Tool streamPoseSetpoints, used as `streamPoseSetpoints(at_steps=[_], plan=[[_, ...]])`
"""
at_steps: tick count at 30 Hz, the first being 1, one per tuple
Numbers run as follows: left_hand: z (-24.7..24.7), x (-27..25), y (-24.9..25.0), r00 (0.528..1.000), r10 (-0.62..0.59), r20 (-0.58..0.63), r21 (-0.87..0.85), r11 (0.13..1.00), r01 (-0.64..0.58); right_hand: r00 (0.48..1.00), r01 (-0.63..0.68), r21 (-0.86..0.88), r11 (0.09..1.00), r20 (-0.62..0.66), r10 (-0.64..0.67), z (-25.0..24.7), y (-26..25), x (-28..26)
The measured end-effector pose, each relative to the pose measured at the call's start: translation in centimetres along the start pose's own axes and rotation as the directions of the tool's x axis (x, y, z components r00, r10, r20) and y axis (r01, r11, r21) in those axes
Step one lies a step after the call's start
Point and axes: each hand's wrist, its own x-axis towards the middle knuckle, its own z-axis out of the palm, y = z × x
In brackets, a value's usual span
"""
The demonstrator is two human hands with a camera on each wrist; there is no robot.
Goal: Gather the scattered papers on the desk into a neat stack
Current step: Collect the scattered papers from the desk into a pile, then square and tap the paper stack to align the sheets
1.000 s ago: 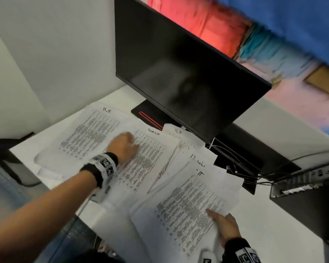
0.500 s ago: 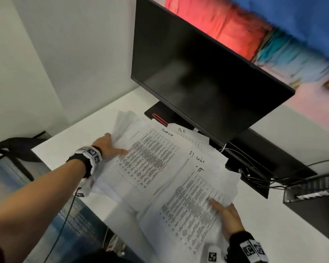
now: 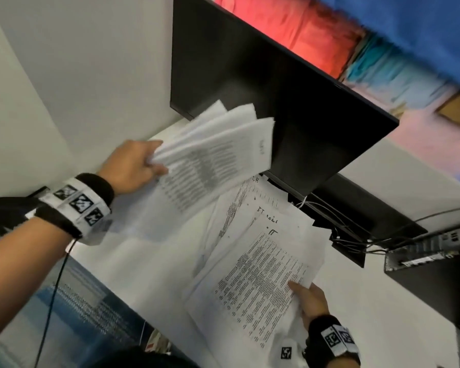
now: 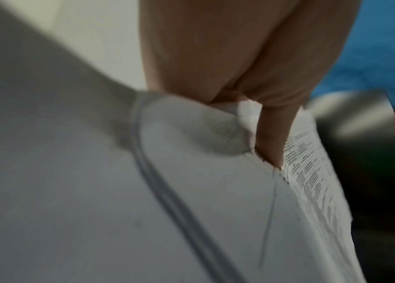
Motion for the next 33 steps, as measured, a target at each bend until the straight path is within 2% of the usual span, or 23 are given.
streamPoseSetpoints(at_steps=[2,4,7,9,11,12,14,15,16,19,21,24,26,28,30,33], plan=[[-1.9,-0.7,2.2,0.999,0.036,-0.040,-0.234,0.971,-0.044,1.000,0.000,0.008,1.000,-0.002,0.000,0.1,-0.3,-0.3],[-1.7,-1.3,4.3,0.998,0.055,-0.027,-0.408,0.911,-0.061,1.000,-0.003,0.031,1.000,-0.004,0.003,0.3,-0.7,-0.6],[3.4,-2.2,6.0,0.996,0.042,0.081,-0.432,0.902,-0.003,0.999,0.028,0.097,0.995,-0.026,-0.026,0.5,-1.3,-1.0],[8.9,-2.7,6.1,0.974,0.001,0.226,-0.425,0.900,0.097,0.997,0.018,0.147,0.989,-0.073,-0.007,0.8,-1.6,-1.2],[14.2,-3.0,6.0,0.912,-0.124,0.390,-0.304,0.918,0.255,0.997,0.011,0.233,0.973,-0.078,0.008,0.9,-1.6,-1.3],[16.4,-3.0,5.9,0.876,-0.206,0.436,-0.172,0.936,0.306,0.997,0.002,0.269,0.963,-0.076,0.020,0.9,-1.5,-1.1],[19.0,-2.9,5.7,0.842,-0.376,0.388,0.120,0.926,0.358,0.997,-0.008,0.340,0.941,-0.067,0.032,0.9,-1.6,-1.5],[19.7,-2.7,5.7,0.830,-0.433,0.352,0.178,0.901,0.395,1.000,-0.015,0.365,0.931,-0.013,0.022,0.8,-1.6,-1.6],[20.0,-2.5,5.7,0.816,-0.458,0.353,0.152,0.888,0.433,0.999,-0.026,0.370,0.929,0.052,0.007,1.0,-1.7,-1.6],[20.8,-1.4,6.1,0.749,-0.429,0.505,-0.051,0.851,0.522,0.995,-0.032,0.332,0.943,0.096,0.000,1.4,-1.6,-0.6],[21.1,-1.2,6.3,0.717,-0.417,0.559,-0.096,0.826,0.555,0.993,-0.074,0.257,0.964,0.106,0.048,1.3,-0.8,0.1],[20.8,-1.9,5.8,0.729,-0.346,0.591,-0.184,0.822,0.540,0.986,-0.135,0.221,0.966,0.130,0.108,0.9,1.4,1.2],[19.9,-2.6,4.6,0.735,-0.278,0.619,-0.285,0.792,0.540,0.974,-0.163,0.201,0.966,0.190,0.125,0.5,1.8,0.3],[18.1,-3.3,3.2,0.721,-0.192,0.666,-0.373,0.752,0.544,0.952,-0.205,0.205,0.957,0.268,0.147,0.5,0.3,-2.5],[15.7,-3.8,1.9,0.703,-0.108,0.703,-0.422,0.732,0.535,0.927,-0.189,0.218,0.957,0.360,0.101,0.8,-1.5,-4.9],[12.1,-4.2,1.0,0.718,-0.024,0.696,-0.512,0.685,0.519,0.908,-0.039,0.310,0.950,0.407,-0.096,1.5,-4.7,-7.6]])
